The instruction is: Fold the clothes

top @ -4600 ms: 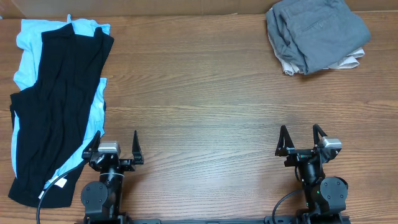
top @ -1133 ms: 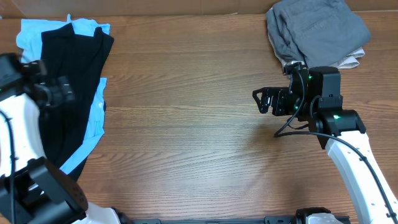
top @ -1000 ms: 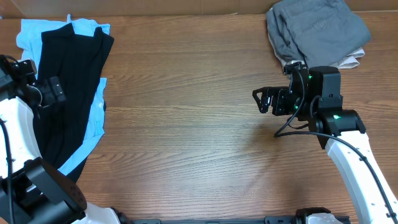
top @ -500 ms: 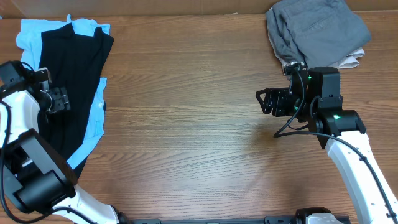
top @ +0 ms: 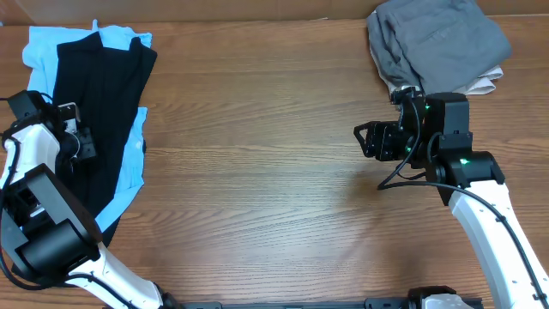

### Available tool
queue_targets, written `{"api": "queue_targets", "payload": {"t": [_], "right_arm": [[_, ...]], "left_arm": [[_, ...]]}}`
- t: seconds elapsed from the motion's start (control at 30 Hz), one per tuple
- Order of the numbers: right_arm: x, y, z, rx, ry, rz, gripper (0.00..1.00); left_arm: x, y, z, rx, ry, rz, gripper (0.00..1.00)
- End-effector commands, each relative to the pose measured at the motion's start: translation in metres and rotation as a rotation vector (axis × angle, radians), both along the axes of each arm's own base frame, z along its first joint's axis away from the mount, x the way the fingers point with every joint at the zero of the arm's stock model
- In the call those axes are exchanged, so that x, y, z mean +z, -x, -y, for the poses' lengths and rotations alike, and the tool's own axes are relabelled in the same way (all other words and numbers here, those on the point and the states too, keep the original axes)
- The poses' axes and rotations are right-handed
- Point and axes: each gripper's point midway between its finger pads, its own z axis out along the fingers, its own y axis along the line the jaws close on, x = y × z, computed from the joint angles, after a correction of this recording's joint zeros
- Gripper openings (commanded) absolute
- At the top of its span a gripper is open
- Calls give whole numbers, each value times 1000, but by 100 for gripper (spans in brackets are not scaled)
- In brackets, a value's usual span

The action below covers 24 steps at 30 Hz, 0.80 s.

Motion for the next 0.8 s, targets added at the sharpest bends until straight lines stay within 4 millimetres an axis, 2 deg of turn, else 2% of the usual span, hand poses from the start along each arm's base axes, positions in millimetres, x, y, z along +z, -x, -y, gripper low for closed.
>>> {"api": "queue_targets", "payload": {"t": [0.0, 0.07, 0.27, 0.53, 0.63, 0.77], "right_arm": [[12, -4, -3, 8, -6, 30, 70], [12, -4, -3, 8, -6, 30, 70], [11, -4, -3, 8, -6, 30, 70], [11, -5, -3, 8, -7, 30, 69], [11, -5, -3, 6, -9, 28, 69], [11, -5, -3, 6, -9, 28, 69]], "left_arm": [[-1, -7, -1, -9, -12, 6, 21], [0, -8, -1, -9, -13, 8, 14], [17, -13, -4, 55, -7, 42, 5], [74, -19, -4, 205, 53, 78, 4], [96, -23, 15, 199, 161, 90, 4], [121, -27, 52, 137, 295, 90, 4]]}}
